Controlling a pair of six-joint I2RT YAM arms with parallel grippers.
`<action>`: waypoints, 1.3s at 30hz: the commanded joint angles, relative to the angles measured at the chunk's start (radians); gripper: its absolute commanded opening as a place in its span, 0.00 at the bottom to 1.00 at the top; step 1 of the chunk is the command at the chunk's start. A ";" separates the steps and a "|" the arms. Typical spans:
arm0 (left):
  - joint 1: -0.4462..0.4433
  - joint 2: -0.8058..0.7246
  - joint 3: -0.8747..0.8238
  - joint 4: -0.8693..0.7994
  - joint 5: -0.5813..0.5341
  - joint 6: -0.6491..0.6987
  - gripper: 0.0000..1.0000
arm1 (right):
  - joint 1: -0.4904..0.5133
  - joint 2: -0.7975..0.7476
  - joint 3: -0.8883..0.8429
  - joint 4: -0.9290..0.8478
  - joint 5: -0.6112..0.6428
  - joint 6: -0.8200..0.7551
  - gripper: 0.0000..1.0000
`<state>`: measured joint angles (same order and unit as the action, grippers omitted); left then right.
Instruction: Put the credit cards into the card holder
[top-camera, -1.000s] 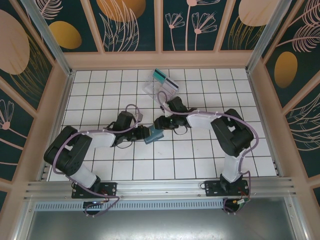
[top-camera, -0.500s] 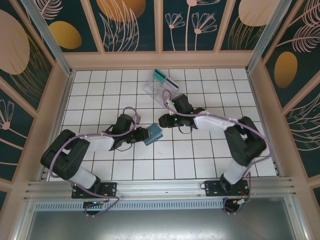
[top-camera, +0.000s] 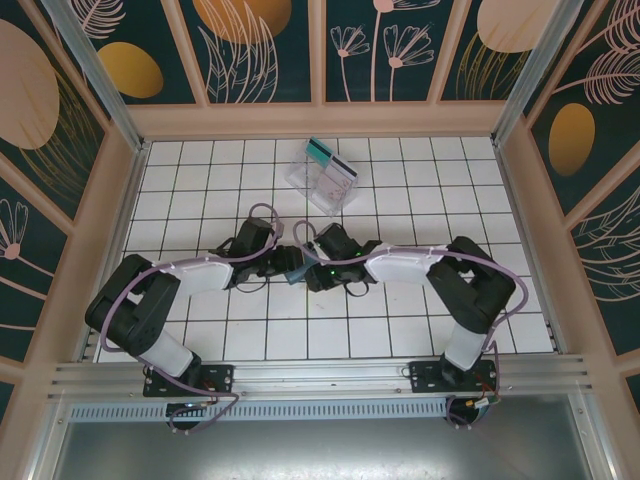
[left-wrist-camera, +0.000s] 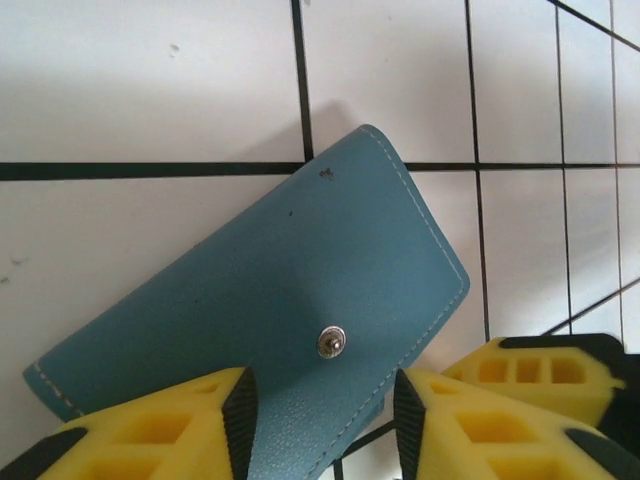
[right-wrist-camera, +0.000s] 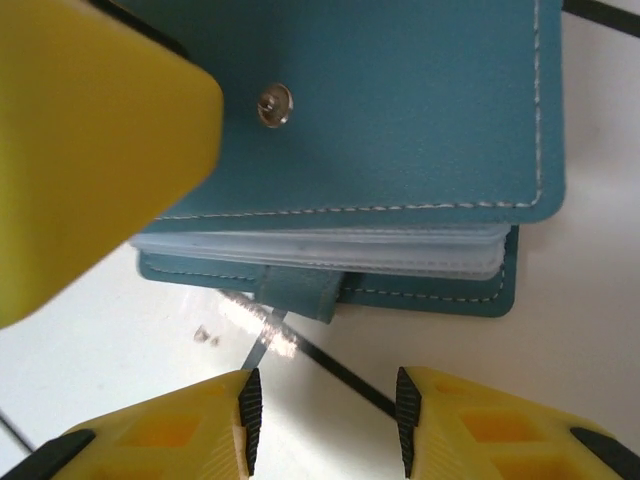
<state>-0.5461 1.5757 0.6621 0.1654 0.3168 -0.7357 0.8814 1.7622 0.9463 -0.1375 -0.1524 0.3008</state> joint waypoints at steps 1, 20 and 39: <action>0.008 -0.009 0.041 -0.132 -0.091 0.054 0.47 | 0.022 0.033 0.057 -0.027 0.099 0.018 0.46; 0.138 0.112 0.221 -0.203 -0.074 0.191 0.46 | 0.045 0.057 0.095 0.036 0.097 0.099 0.47; 0.132 0.152 0.041 -0.002 0.057 0.099 0.18 | 0.094 0.167 0.215 -0.037 0.245 0.143 0.47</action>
<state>-0.4038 1.7359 0.7509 0.1715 0.3153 -0.6083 0.9634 1.8935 1.1175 -0.1696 0.0475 0.4290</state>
